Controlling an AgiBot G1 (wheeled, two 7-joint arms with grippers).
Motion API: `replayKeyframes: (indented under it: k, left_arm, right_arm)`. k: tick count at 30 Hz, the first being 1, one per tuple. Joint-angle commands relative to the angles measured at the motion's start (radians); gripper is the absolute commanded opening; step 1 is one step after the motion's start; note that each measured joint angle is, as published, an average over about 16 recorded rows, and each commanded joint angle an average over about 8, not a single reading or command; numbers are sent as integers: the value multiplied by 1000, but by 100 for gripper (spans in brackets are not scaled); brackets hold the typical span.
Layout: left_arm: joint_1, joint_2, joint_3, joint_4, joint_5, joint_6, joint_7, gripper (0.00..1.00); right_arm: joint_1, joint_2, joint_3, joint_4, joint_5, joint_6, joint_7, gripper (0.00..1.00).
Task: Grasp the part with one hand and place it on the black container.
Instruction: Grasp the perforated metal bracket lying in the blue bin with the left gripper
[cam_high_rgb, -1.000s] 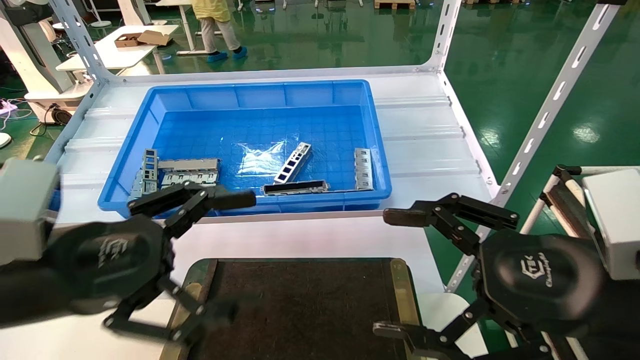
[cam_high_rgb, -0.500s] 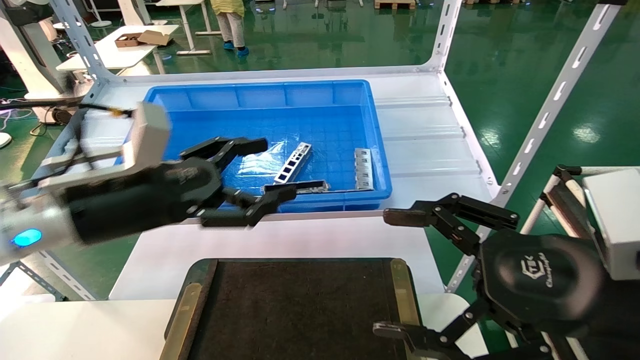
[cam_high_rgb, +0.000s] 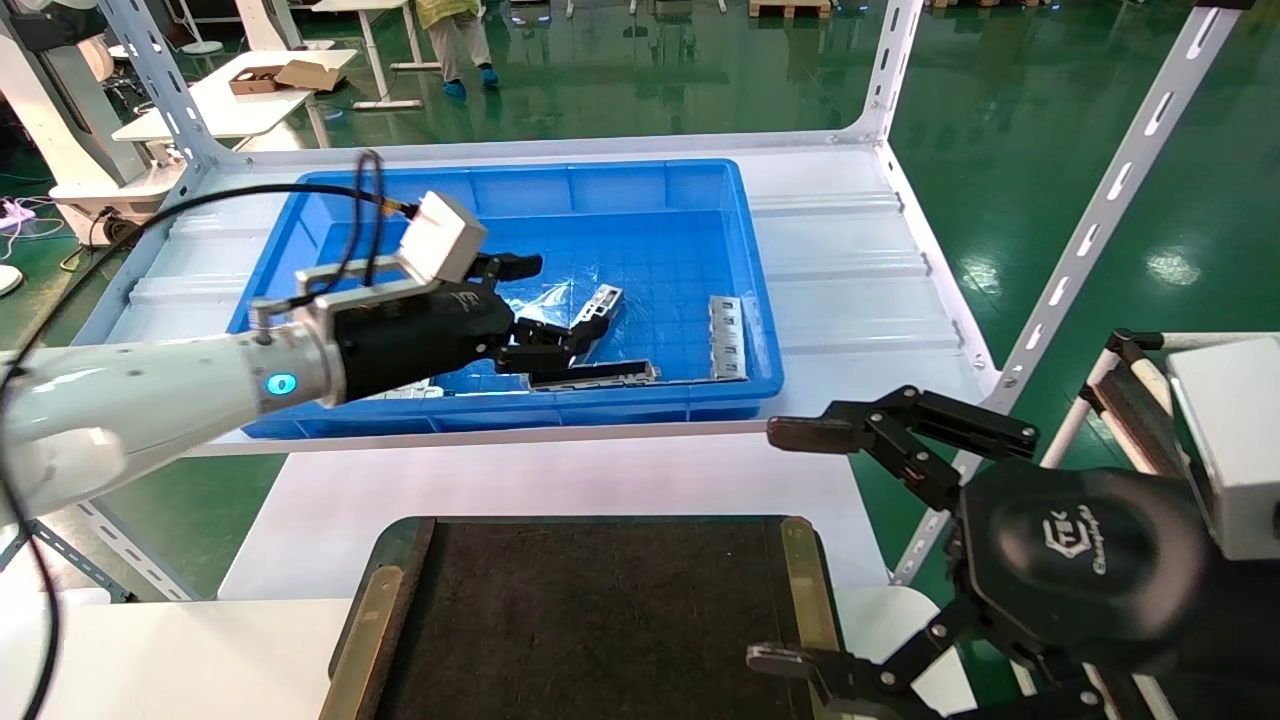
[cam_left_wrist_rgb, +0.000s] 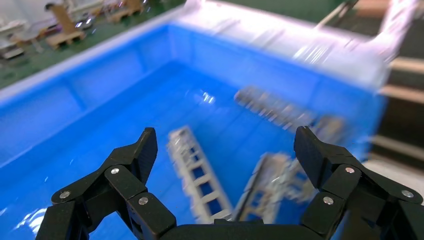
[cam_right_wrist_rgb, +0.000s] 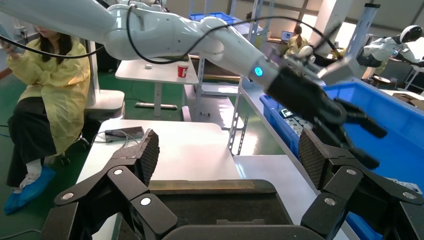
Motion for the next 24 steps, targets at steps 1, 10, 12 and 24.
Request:
replayKeyframes:
  k: [1, 10, 12, 24]
  left_arm:
    - [-28, 36, 13, 71, 31, -33, 39, 100]
    - [-117, 162, 17, 323, 55, -142, 131, 100]
    - [-132, 184, 16, 365, 55, -157, 140, 100]
    - [-162, 231, 23, 470, 47, -164, 144, 0]
  right_arm:
    - [0, 0, 0, 0, 0, 0, 0, 100]
    - [0, 0, -1, 0, 1, 0, 0, 100]
    - [0, 0, -1, 0, 1, 0, 0, 100]
    - [0, 1, -2, 0, 1, 1, -1, 0]
